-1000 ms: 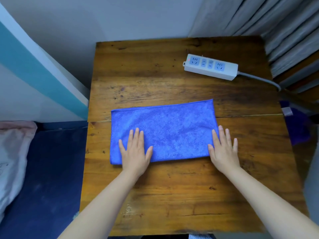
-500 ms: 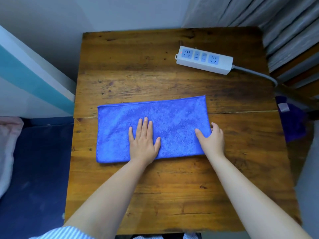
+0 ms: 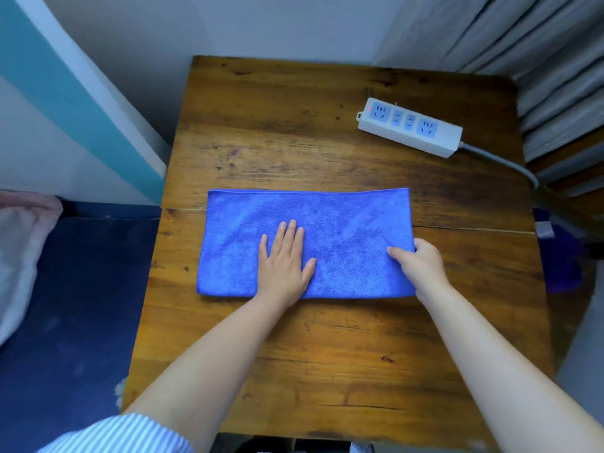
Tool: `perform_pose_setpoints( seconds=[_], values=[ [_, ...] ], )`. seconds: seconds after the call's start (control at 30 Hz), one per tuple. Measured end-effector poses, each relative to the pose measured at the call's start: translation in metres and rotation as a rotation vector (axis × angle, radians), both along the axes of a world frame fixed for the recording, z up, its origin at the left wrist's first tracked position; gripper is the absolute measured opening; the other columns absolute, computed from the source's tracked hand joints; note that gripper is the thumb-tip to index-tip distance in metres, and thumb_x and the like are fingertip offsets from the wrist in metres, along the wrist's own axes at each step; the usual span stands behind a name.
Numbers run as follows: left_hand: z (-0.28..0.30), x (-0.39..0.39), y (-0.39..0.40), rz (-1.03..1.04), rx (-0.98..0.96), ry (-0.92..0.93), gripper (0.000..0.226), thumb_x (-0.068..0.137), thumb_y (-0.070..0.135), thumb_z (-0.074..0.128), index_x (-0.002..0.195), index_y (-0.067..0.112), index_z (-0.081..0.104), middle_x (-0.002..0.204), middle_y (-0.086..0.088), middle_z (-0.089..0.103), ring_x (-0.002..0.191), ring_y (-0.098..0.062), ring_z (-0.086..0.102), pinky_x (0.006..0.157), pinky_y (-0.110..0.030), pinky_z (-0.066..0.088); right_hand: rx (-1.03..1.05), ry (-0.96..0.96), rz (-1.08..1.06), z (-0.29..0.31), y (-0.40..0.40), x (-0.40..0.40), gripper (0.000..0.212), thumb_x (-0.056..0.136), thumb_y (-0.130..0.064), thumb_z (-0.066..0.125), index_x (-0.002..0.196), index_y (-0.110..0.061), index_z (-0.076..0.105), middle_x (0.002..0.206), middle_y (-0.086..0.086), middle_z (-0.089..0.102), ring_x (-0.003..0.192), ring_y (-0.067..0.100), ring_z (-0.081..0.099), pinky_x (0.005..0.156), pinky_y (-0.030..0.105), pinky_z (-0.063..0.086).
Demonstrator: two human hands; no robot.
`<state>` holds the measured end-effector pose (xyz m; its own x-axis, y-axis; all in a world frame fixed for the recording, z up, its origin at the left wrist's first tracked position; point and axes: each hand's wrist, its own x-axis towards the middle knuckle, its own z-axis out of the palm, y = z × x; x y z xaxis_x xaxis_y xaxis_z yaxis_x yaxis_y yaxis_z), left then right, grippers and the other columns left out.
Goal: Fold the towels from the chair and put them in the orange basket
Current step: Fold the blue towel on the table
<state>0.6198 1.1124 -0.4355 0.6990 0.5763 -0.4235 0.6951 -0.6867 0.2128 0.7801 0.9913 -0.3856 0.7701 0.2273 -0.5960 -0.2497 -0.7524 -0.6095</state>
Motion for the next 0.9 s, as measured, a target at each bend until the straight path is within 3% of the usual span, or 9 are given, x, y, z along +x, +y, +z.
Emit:
perform_pose_setpoints(
  seconds=[0.07,0.17,0.23,0.33,0.5,0.63,0.8,0.83,0.9],
  values=[
    [0.007,-0.01,0.005,0.065,-0.018,-0.044,0.081,0.079,0.051,0.005,0.145,0.009,0.027,0.156,-0.008,0.018,0.146,-0.024,0.015,0.117,-0.045,0.013,-0.081,-0.149,0.132,0.015,0.008,-0.005,0.005,0.086,-0.009,0.057,0.089,-0.007,0.054,0.108,0.019,0.063,0.092,0.032,0.057,0.07,0.027,0.036],
    [0.017,-0.039,0.02,0.205,-0.003,-0.117,0.067,0.081,0.04,0.024,0.123,0.0,0.057,0.136,-0.019,0.051,0.127,-0.036,0.048,0.099,-0.056,0.039,-0.129,-0.332,0.321,0.042,0.034,-0.024,0.007,0.087,-0.009,0.054,0.09,-0.004,0.054,0.106,0.021,0.063,0.1,0.036,0.055,0.067,0.031,0.03],
    [0.023,-0.06,0.03,0.284,0.022,-0.143,0.056,0.087,0.034,0.034,0.123,-0.002,0.057,0.138,-0.02,0.049,0.129,-0.036,0.045,0.1,-0.054,0.04,-0.083,-0.381,0.399,0.055,0.057,-0.045,0.006,0.086,-0.009,0.053,0.088,-0.003,0.053,0.105,0.022,0.063,0.1,0.036,0.056,0.073,0.036,0.032],
    [0.031,-0.1,0.05,0.401,0.066,-0.178,0.046,0.094,0.022,0.047,0.135,0.001,0.044,0.151,-0.015,0.03,0.143,-0.029,0.024,0.111,-0.047,0.027,0.057,-0.324,0.507,0.06,0.098,-0.09,0.018,0.087,-0.009,0.054,0.101,0.003,0.056,0.108,0.02,0.063,0.102,0.033,0.057,0.076,0.03,0.033],
    [0.038,-0.158,0.062,0.604,0.077,-0.171,0.049,0.094,0.027,0.039,0.135,-0.001,0.044,0.149,-0.016,0.033,0.141,-0.03,0.028,0.108,-0.047,0.031,0.171,-0.046,0.671,0.039,0.125,-0.147,0.031,0.093,-0.015,0.049,0.122,-0.004,0.052,0.128,0.009,0.057,0.112,0.023,0.054,0.088,0.021,0.036],
    [0.036,-0.173,0.054,0.672,-0.009,-0.158,0.045,0.097,0.022,0.042,0.137,0.002,0.041,0.147,-0.014,0.038,0.138,-0.029,0.032,0.109,-0.042,0.03,0.135,-0.18,0.691,0.024,0.105,-0.144,0.027,0.091,-0.001,0.044,0.114,0.002,0.057,0.122,0.014,0.059,0.116,0.024,0.053,0.089,0.018,0.034],
    [0.04,-0.149,0.043,0.604,-0.105,-0.272,0.065,0.084,0.045,0.027,0.115,-0.001,0.061,0.113,-0.019,0.063,0.109,-0.036,0.056,0.088,-0.041,0.046,0.071,-0.465,0.842,0.016,0.076,-0.131,0.028,0.08,-0.003,0.046,0.1,0.007,0.063,0.103,0.019,0.065,0.1,0.034,0.059,0.087,0.02,0.037],
    [0.042,-0.14,0.043,0.608,-0.135,-0.27,0.057,0.089,0.042,0.032,0.116,0.001,0.06,0.114,-0.017,0.063,0.109,-0.034,0.056,0.087,-0.038,0.045,0.062,-0.497,0.889,0.013,0.071,-0.129,0.029,0.073,-0.003,0.049,0.095,0.007,0.065,0.098,0.02,0.067,0.095,0.036,0.062,0.088,0.02,0.038],
    [0.042,-0.121,0.045,0.599,-0.191,-0.267,0.039,0.096,0.029,0.04,0.123,0.005,0.056,0.12,-0.012,0.061,0.113,-0.029,0.055,0.088,-0.033,0.043,0.001,-0.571,0.969,0.004,0.061,-0.124,0.033,0.065,-0.007,0.057,0.094,0.007,0.067,0.099,0.023,0.068,0.096,0.042,0.064,0.092,0.036,0.041]
  ],
)
